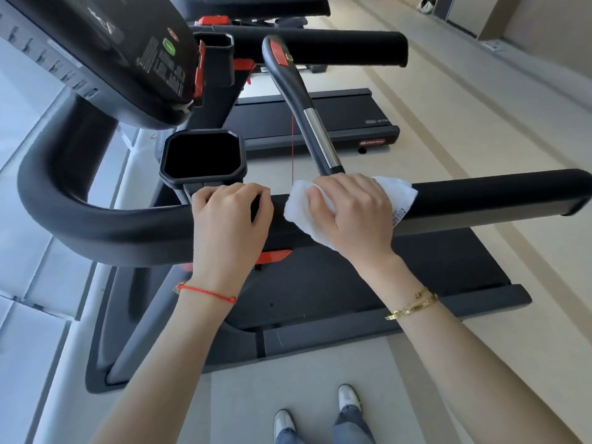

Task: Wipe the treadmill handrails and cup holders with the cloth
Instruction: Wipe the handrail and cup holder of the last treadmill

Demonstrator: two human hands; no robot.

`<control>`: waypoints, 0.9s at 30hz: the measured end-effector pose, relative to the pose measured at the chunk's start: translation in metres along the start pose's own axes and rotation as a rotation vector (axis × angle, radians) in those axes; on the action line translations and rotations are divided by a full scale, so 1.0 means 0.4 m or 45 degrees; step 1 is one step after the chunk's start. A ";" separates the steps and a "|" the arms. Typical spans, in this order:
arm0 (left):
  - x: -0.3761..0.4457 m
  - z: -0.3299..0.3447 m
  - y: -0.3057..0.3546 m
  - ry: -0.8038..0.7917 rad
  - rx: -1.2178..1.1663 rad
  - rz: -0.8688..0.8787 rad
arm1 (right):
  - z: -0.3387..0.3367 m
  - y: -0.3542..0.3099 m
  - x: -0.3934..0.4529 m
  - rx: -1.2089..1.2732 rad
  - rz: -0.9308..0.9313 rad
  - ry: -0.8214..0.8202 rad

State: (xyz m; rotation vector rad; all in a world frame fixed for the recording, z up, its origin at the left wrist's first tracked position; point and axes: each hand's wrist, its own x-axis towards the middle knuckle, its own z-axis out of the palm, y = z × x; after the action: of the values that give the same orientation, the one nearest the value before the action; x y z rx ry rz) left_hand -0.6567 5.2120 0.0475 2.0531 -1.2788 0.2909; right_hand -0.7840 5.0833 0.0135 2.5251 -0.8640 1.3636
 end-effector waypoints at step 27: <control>0.071 0.330 0.440 -0.119 -0.101 0.012 | -0.173 0.660 -0.058 -0.112 0.049 -0.118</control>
State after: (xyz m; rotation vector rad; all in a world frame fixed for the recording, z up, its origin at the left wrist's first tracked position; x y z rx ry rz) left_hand -0.8149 5.0568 0.0418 2.0141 -1.3345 0.1477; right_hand -0.9884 4.9018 -0.0021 2.5339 -0.9725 1.1992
